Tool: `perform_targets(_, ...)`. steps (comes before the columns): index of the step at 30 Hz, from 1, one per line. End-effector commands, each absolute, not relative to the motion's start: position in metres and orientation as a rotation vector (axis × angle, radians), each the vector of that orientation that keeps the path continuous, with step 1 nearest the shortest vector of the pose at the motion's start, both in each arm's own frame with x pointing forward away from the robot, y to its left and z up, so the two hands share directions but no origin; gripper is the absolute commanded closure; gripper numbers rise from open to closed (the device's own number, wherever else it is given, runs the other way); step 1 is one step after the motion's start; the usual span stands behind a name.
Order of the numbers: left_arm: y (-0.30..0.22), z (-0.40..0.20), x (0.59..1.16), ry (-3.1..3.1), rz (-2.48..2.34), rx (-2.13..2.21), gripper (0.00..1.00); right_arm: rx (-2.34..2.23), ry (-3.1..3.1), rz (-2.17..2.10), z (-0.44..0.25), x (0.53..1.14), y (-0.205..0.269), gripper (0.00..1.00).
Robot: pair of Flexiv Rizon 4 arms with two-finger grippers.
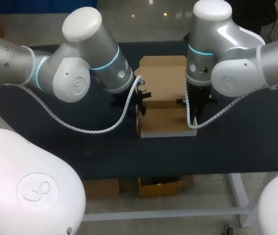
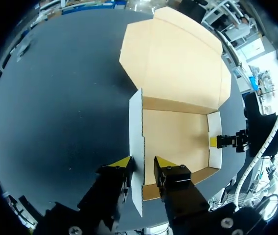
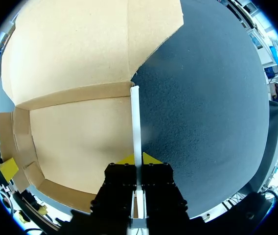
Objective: Assemble the packaging by folding the flat box into shape, placing the metal phone stand inside, and closing the box properly
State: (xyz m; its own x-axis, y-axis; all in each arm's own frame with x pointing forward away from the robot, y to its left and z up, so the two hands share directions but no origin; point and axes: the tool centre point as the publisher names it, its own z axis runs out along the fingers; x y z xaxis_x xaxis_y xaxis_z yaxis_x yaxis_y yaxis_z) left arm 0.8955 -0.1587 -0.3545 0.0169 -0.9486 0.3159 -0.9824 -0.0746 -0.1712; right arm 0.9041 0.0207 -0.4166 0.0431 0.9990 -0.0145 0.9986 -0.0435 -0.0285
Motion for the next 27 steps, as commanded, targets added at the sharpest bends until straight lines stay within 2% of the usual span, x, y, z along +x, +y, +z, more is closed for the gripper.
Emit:
perform_targets(1,-0.155,-0.349,0.894,-2.121,0.408,2.282,0.65,-2.26,-2.164,0.057,-0.416,0.905,0.022,1.0)
perform_targets(27,-0.063,-0.35,0.898,-1.844,0.627,2.047,0.67,-2.26,-2.164,0.057,-0.416,0.905,0.022,1.0)
